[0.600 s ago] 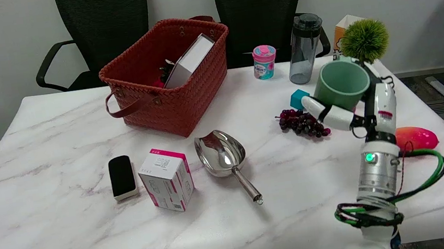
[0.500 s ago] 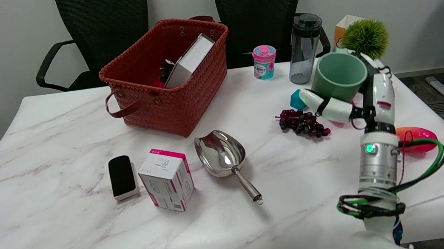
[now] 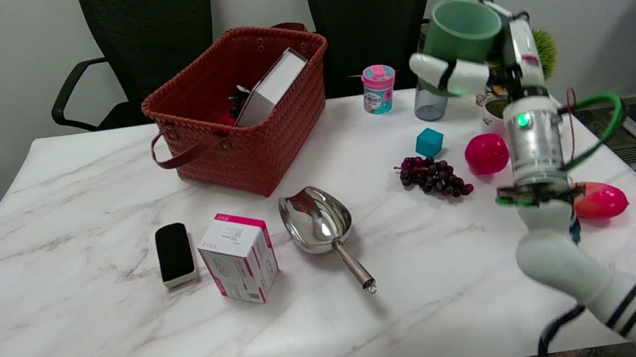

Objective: Place the green mug into the brown storage basket.

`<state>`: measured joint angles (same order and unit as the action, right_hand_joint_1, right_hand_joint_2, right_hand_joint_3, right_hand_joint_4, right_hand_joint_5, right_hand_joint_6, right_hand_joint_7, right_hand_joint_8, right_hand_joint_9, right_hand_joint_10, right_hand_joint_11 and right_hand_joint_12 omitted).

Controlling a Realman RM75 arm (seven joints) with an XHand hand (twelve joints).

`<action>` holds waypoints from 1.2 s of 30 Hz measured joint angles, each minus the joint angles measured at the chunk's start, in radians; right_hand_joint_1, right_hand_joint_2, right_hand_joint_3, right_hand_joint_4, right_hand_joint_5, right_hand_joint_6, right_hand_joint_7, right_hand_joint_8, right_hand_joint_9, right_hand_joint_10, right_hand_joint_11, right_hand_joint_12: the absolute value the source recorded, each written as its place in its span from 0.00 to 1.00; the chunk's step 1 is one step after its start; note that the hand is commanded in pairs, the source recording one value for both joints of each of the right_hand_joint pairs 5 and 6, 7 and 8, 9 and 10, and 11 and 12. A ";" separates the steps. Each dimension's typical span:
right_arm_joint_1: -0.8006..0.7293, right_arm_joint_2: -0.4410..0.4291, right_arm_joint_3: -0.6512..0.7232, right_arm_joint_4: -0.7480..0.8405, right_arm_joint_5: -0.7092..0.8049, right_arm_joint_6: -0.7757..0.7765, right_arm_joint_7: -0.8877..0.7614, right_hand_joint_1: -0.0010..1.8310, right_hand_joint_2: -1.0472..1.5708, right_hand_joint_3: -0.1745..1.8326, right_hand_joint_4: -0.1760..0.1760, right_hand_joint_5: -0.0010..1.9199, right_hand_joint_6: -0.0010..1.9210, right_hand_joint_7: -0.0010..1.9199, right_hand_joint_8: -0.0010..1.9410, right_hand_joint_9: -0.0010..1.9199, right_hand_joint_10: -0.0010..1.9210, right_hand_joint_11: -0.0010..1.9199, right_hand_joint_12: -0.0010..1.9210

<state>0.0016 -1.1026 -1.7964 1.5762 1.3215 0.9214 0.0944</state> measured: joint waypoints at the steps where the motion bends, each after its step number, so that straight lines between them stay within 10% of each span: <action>1: 0.019 0.005 0.009 0.000 0.010 -0.028 0.001 0.59 0.89 0.36 0.50 0.66 0.66 0.75 0.74 0.75 0.75 0.59 0.59; 19: 0.511 0.037 -0.002 -0.157 0.194 -0.482 0.004 0.59 0.90 0.36 0.50 0.67 0.67 0.76 0.75 0.76 0.76 0.61 0.61; 36: 0.973 -0.106 -0.220 -0.623 0.321 -0.749 0.007 0.59 0.89 0.36 0.50 0.66 0.66 0.76 0.75 0.75 0.75 0.60 0.60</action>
<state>0.9751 -1.2083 -2.0166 0.9531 1.6426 0.1728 0.1019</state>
